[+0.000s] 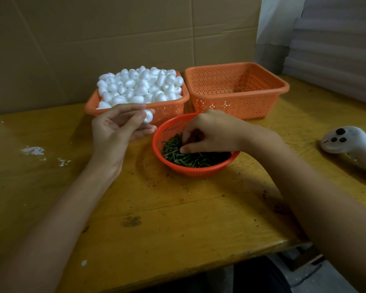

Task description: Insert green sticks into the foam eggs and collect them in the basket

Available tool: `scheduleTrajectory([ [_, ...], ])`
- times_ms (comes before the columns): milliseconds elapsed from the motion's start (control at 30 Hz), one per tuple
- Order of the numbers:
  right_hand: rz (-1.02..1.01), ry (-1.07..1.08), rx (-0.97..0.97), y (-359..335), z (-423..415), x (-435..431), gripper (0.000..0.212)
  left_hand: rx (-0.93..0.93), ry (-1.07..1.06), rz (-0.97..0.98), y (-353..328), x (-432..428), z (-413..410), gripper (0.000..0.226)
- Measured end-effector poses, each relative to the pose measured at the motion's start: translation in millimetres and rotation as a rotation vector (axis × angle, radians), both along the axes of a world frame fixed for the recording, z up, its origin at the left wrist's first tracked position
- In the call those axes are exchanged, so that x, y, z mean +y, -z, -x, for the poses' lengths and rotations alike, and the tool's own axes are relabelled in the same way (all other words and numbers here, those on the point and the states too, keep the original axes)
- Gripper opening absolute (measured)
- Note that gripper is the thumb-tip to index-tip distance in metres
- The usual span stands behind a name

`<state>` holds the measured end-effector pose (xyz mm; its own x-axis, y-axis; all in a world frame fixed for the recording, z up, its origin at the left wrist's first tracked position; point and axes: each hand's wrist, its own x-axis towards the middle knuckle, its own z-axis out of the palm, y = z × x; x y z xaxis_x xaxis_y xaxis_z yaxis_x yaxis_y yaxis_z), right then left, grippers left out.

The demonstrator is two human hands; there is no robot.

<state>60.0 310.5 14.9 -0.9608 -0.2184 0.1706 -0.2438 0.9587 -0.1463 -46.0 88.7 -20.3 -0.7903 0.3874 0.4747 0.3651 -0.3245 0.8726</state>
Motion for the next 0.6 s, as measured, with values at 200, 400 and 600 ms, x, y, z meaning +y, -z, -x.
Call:
scheduleTrajectory([
  [200,0.024,-0.022,0.002,-0.6,1.2,-0.7,0.011,-0.035,-0.017,-0.012,0.2,-0.4,-0.1,0.024],
  [400,0.149,-0.068,0.084,-4.8,-1.0,-0.2,0.005,-0.01,0.001,0.0,-1.2,-0.8,-2.8,0.013],
  [600,0.365,-0.05,0.133,-3.4,-2.7,-2.1,0.007,-0.019,0.018,0.003,0.0,-0.7,-2.7,0.023],
])
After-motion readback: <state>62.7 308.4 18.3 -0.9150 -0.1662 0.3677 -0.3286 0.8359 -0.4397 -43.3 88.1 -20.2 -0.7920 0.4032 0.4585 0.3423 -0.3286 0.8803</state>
